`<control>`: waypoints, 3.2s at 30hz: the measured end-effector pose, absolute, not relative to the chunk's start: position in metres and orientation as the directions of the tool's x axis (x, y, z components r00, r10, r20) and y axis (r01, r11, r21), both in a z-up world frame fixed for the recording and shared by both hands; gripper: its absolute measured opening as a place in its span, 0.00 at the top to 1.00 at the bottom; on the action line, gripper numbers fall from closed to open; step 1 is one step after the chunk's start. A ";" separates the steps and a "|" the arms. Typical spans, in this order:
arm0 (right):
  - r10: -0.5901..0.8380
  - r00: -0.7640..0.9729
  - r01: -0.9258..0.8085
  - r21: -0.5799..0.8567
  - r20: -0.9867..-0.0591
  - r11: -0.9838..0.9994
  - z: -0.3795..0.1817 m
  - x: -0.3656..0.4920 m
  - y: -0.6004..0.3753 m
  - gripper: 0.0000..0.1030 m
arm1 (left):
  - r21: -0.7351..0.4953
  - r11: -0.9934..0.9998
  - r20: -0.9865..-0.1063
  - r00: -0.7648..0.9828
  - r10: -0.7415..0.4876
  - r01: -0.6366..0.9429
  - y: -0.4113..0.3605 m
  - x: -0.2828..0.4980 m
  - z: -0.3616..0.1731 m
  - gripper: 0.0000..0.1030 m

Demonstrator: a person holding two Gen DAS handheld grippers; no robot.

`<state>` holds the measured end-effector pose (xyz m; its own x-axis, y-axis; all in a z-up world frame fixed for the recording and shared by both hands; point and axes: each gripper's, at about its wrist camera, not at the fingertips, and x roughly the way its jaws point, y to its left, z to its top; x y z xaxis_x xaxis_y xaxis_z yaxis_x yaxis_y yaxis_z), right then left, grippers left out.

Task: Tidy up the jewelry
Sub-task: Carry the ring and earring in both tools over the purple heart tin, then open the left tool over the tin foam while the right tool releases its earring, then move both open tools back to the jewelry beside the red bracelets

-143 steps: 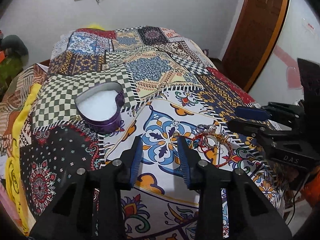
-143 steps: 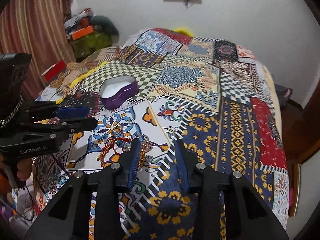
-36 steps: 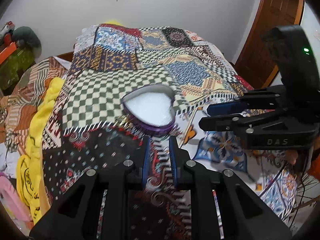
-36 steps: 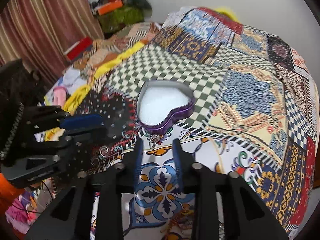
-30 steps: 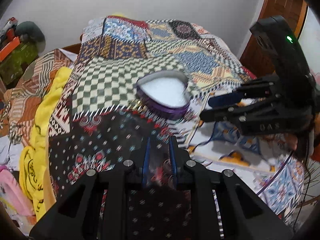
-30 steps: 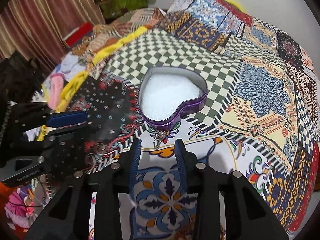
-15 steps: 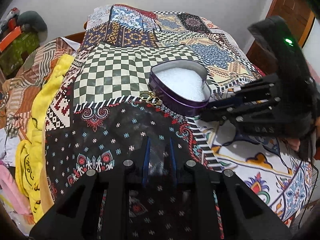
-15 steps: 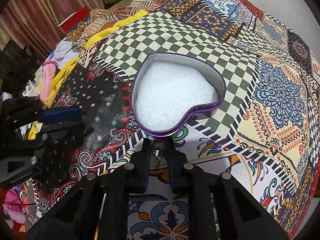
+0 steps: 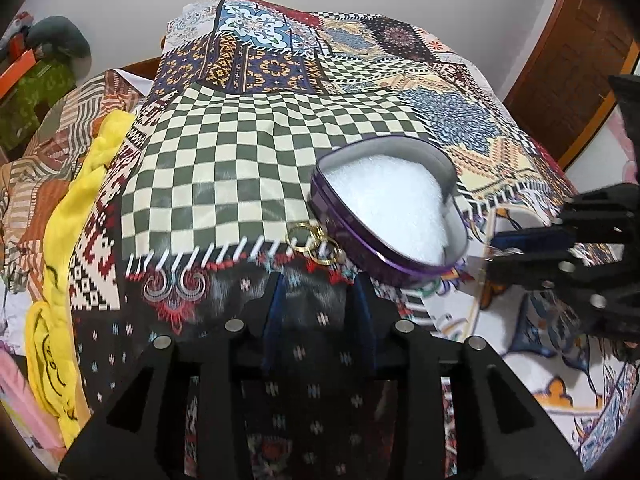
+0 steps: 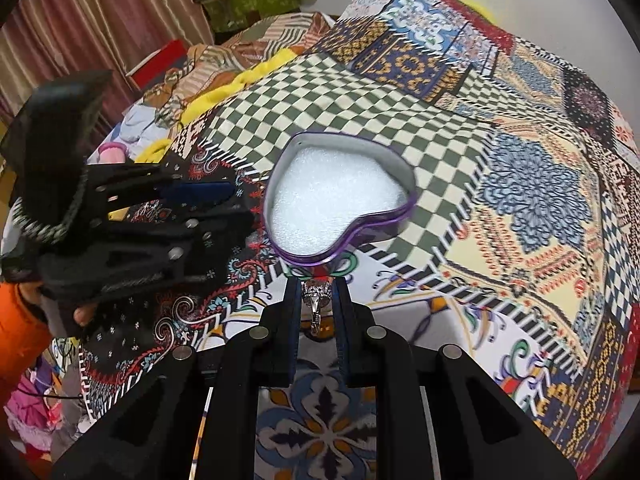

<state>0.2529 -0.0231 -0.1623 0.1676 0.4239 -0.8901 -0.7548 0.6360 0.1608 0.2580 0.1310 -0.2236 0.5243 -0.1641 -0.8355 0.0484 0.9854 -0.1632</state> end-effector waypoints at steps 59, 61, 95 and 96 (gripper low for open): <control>0.473 0.197 -0.666 0.237 -0.859 0.707 -0.149 0.329 -0.006 0.87 | -0.137 0.975 -0.786 0.580 -0.215 0.175 0.086 0.293 -0.190 0.81; 0.465 0.183 -0.663 0.241 -0.866 0.709 -0.153 0.330 -0.005 0.87 | -0.137 0.975 -0.788 0.577 -0.213 0.173 0.086 0.294 -0.192 0.81; 0.487 0.336 -0.655 0.172 -0.806 0.736 -0.078 0.284 -0.059 0.81 | -0.120 0.984 -0.736 0.653 -0.177 0.132 0.087 0.250 -0.121 0.78; 0.486 0.356 -0.654 0.159 -0.798 0.740 -0.071 0.278 -0.066 0.81 | -0.113 0.984 -0.734 0.657 -0.175 0.135 0.084 0.246 -0.117 0.77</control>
